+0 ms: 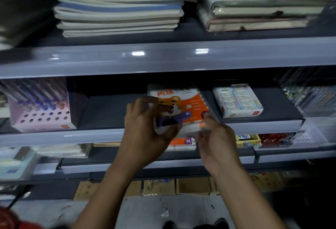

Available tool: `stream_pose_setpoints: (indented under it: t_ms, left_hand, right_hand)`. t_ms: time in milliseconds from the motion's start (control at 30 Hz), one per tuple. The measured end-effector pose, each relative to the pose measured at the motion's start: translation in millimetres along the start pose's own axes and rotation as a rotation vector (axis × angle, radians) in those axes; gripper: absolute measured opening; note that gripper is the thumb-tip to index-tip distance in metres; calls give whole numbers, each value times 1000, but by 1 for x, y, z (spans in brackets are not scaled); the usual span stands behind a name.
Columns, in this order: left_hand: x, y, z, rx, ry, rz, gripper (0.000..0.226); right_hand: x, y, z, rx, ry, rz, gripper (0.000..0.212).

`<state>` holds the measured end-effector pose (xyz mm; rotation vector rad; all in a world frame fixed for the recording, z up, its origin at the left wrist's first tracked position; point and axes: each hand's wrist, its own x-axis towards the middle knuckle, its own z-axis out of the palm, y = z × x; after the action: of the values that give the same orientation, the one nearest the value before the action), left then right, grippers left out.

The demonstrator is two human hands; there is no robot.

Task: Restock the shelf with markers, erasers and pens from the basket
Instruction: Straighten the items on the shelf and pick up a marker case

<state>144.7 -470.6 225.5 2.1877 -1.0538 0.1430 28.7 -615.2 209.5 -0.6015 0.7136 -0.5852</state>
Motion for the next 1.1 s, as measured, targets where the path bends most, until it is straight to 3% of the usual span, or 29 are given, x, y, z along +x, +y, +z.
stream_pose_setpoints:
  t_ms: [100, 167, 300, 400, 633, 800, 1100]
  left_hand:
    - [-6, 1, 7, -43, -27, -20, 57]
    - [-5, 0, 9, -80, -4, -48, 59]
    - [-1, -1, 14, -122, 45, -55, 56]
    - [4, -1, 19, -136, 68, -35, 50]
    - [9, -8, 37, -51, 121, -56, 37]
    - [7, -12, 47, -15, 122, -57, 33]
    - [1, -6, 52, 32, 127, -110, 35]
  right_hand:
    - [2, -3, 4, 46, -19, -37, 33]
    - [3, -5, 1, -73, -73, -100, 35]
    - [5, -4, -7, -569, -99, -306, 65]
    - [13, -6, -9, -849, -66, -475, 64]
    - [25, 7, -17, -1462, 214, -745, 77]
    - [31, 17, -19, -1613, 283, -941, 60]
    - [32, 21, -27, -1654, 287, -1033, 51]
